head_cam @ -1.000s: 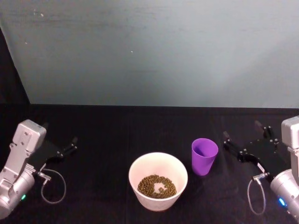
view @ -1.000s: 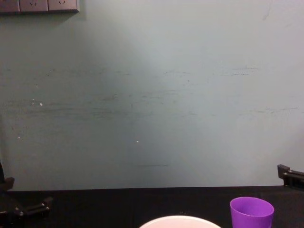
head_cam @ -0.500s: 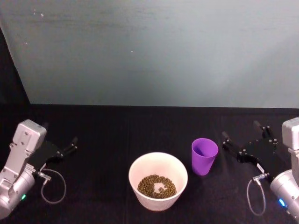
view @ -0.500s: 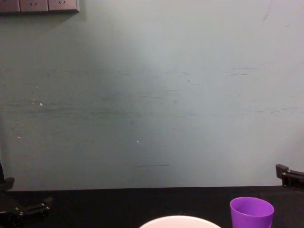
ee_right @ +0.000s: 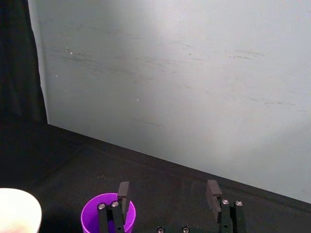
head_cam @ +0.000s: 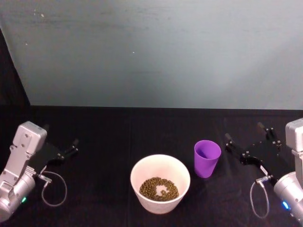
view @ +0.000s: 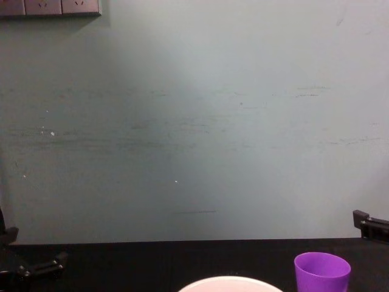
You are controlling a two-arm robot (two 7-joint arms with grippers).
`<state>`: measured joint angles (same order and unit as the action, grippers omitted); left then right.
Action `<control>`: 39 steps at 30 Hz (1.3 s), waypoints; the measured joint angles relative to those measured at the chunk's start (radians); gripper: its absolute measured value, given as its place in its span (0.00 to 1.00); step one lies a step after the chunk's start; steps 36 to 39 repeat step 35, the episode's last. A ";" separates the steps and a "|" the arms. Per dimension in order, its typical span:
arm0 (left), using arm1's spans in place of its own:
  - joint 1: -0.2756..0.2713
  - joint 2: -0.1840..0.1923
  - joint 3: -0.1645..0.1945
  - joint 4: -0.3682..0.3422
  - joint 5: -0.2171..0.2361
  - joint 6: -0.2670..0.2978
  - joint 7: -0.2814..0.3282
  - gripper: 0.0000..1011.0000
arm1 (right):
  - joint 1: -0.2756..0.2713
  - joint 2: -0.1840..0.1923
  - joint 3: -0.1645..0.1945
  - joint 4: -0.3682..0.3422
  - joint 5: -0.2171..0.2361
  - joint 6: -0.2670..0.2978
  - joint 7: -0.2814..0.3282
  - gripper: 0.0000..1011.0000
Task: Pick up the cup and pour the mung beans from the cup into the bowl.
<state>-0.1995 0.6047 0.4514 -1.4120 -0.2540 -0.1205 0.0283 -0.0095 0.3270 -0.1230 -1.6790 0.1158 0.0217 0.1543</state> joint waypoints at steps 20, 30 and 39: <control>0.000 0.000 0.000 0.000 0.000 0.000 0.000 0.99 | 0.000 0.000 0.000 0.000 0.000 0.001 -0.001 0.99; 0.000 0.000 0.000 0.000 0.000 0.000 0.000 0.99 | 0.000 0.000 0.000 0.000 0.000 0.001 -0.002 0.99; 0.000 0.000 0.000 0.000 0.000 0.000 0.000 0.99 | 0.000 0.000 0.000 0.000 0.000 0.001 -0.002 0.99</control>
